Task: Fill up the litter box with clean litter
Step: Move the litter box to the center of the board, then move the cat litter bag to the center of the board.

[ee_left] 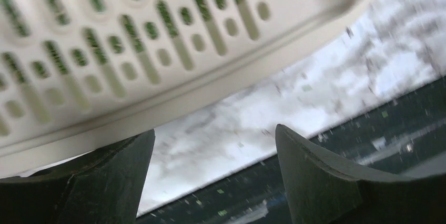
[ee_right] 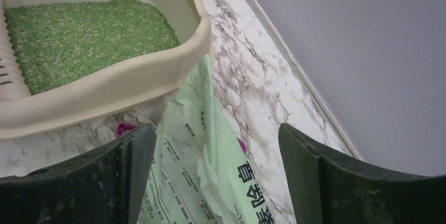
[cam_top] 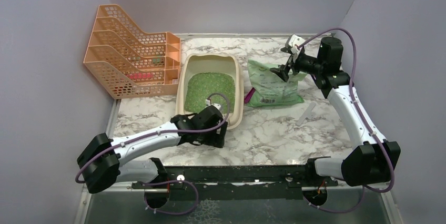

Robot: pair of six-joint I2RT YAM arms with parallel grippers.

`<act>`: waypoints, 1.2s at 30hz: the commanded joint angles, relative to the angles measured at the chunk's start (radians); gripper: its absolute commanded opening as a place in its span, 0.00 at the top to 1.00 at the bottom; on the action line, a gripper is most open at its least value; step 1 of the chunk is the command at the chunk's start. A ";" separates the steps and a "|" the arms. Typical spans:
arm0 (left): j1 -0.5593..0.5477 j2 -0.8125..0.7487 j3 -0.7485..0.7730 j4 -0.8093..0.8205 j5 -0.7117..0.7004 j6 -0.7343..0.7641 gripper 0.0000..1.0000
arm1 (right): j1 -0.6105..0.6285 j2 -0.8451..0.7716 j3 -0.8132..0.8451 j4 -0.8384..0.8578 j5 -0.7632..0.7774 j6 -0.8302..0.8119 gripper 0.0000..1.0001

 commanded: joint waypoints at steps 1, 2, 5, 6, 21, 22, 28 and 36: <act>0.179 0.014 0.049 0.103 -0.048 0.201 0.15 | -0.002 -0.003 0.012 -0.027 0.042 -0.034 0.09; 0.209 0.019 0.057 0.110 -0.038 0.241 0.15 | -0.002 -0.001 0.013 -0.033 0.046 -0.037 0.09; 0.287 0.056 0.091 0.125 0.000 0.309 0.15 | -0.002 0.019 0.026 -0.068 0.043 -0.053 0.08; 0.303 0.072 0.099 0.130 0.008 0.327 0.15 | -0.002 0.028 0.036 -0.090 0.032 -0.062 0.09; 0.388 0.014 0.023 0.180 0.243 0.308 0.16 | -0.002 0.278 0.206 -0.295 0.112 -0.325 0.07; 0.388 -0.009 0.013 0.177 0.256 0.304 0.16 | -0.002 0.295 0.212 -0.270 0.116 -0.323 0.07; 0.388 -0.112 0.041 0.131 0.329 0.314 0.18 | -0.002 0.425 0.313 -0.421 0.038 -0.355 0.29; 0.388 -0.047 0.281 0.082 0.322 0.394 0.18 | 0.006 0.286 0.167 -0.373 0.000 -0.151 0.99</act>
